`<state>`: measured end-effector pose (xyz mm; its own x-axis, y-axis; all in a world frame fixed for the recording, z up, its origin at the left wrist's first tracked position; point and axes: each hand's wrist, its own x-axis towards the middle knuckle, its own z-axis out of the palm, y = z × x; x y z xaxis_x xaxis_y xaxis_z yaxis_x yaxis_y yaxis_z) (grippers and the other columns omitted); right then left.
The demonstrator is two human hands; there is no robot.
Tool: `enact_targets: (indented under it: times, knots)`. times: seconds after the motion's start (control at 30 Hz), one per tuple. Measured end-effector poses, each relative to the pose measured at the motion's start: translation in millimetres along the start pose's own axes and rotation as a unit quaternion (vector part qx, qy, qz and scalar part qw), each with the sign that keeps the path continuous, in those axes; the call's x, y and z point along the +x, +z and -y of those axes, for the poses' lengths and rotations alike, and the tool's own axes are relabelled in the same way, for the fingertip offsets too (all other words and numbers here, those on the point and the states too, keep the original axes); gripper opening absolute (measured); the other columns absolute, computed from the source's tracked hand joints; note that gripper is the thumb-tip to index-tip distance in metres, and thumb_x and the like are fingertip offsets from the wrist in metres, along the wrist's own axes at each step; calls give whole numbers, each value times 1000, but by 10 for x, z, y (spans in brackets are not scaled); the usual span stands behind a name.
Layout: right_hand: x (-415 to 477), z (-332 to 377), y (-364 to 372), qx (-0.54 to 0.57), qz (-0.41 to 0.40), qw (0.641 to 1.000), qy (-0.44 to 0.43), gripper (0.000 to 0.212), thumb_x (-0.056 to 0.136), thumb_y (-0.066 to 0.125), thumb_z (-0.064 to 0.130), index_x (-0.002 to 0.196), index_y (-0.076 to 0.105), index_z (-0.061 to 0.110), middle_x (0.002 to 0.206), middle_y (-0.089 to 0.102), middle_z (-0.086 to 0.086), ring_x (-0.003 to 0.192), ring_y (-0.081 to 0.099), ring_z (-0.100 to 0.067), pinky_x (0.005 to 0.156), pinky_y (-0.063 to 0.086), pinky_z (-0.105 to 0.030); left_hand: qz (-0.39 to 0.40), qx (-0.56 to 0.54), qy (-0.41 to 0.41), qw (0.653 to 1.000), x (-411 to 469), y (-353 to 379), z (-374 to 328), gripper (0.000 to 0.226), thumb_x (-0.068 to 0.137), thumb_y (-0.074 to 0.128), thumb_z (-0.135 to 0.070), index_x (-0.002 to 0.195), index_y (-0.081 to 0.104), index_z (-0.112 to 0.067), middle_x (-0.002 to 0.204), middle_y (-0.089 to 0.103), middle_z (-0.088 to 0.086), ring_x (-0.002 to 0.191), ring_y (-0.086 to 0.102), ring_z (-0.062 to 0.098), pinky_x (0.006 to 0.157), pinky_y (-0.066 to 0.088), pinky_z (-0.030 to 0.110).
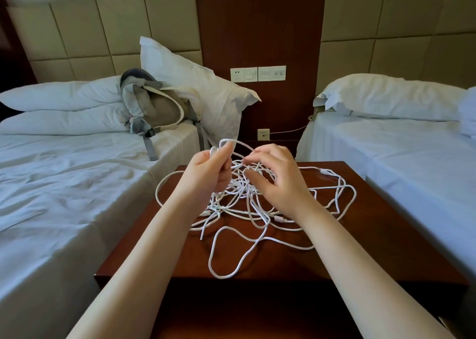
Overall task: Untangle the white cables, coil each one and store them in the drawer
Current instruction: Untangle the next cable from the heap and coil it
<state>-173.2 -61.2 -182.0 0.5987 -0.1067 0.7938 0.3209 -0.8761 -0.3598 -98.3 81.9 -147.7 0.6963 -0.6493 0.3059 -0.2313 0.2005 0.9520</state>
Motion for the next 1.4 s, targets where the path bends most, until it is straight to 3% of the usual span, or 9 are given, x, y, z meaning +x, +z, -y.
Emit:
enact_targets:
  times: [0.17,0.37,0.53,0.63,0.77,0.87,1.13,1.27,1.4]
  knots:
    - [0,4,-29,-2,-45,999,26,32,91,50,38,82,66,11,88,63,6,93,50,-6,79,39,-25,76,-22,-23,997,-69,71,-35,47,99,37,-30,54,39,-16,46,24,-4,38,20,8,35,20,15]
    - [-7,98,-213,71,-5,993,91,3,89,64,23,89,63,26,90,60,17,97,54,1,80,37,-4,161,-105,-57,980,-107,126,-38,48,88,42,-43,48,43,-18,40,27,-7,34,22,5,34,22,14]
    - [-12,175,-95,46,-11,996,73,11,89,58,15,86,68,16,77,54,19,90,51,-9,76,43,-22,371,-292,-94,876,-139,112,-72,26,85,52,-28,67,54,-9,46,27,-5,39,29,6,40,28,18]
    - [-17,189,39,-47,19,998,25,10,81,60,14,75,58,5,69,48,4,74,49,-20,62,42,-31,395,-373,-75,836,-135,107,-107,16,84,45,-15,79,54,-3,55,29,0,47,29,11,47,31,22]
    - [-72,206,126,-79,9,997,-8,13,64,63,2,62,51,6,62,33,8,61,39,-15,56,26,-19,339,-384,-9,859,-149,105,-154,16,84,48,-15,84,56,-1,57,31,-1,49,34,10,51,34,23]
    - [-128,161,148,-76,18,996,-36,11,66,55,4,66,65,11,59,33,17,65,39,-10,63,33,-29,191,-364,79,908,-160,42,-270,17,86,44,-18,79,55,-8,56,38,-4,50,38,8,52,36,20]
    - [-108,188,43,2,70,998,5,22,92,48,14,88,69,18,65,53,9,73,45,-5,70,34,-15,-192,-341,174,904,-3,-350,-250,28,101,29,-12,76,42,-13,54,46,-5,49,42,7,55,36,20]
    - [-91,322,-55,147,104,979,93,21,96,48,9,89,66,17,65,59,7,65,55,-9,65,45,-19,-269,-62,147,950,3,-314,-53,33,99,35,-10,68,44,-14,53,50,-4,49,43,8,53,36,26]
    - [-50,383,-136,276,111,944,139,18,97,48,10,91,65,11,60,58,5,62,57,-7,71,46,-15,-245,214,139,935,-16,-148,68,37,98,41,-13,63,49,-2,58,49,5,53,47,13,56,41,33]
